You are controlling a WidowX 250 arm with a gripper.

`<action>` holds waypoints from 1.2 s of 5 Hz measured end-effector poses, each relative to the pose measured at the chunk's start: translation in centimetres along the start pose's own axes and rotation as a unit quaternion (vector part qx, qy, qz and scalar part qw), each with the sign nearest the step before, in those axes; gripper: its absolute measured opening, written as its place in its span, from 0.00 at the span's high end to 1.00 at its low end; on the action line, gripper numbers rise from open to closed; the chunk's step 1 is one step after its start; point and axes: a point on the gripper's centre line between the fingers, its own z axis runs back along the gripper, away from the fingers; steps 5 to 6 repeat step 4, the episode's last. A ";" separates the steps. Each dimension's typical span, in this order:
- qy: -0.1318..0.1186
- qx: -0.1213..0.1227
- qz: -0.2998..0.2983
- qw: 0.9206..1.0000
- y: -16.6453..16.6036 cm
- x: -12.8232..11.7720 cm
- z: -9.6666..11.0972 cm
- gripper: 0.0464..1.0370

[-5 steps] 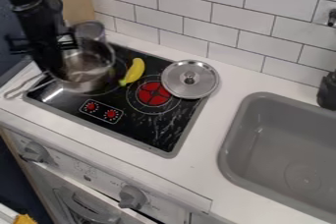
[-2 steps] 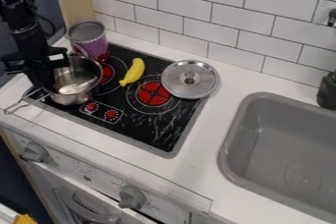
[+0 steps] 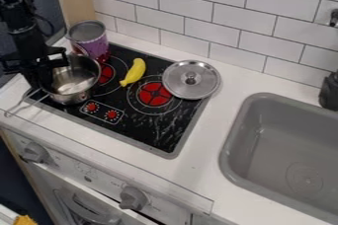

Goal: Move the silver pot to the lower left corner of the stove

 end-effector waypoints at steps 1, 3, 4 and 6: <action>0.002 -0.003 -0.008 1.000 0.0 -0.1 0.0 0.47; -0.023 -0.003 0.009 1.000 0.4 -0.1 2.1 0.02; -0.057 -0.014 0.006 0.998 -0.2 -0.4 4.9 0.03; -0.057 -0.014 0.006 0.998 -0.2 -0.4 4.9 0.03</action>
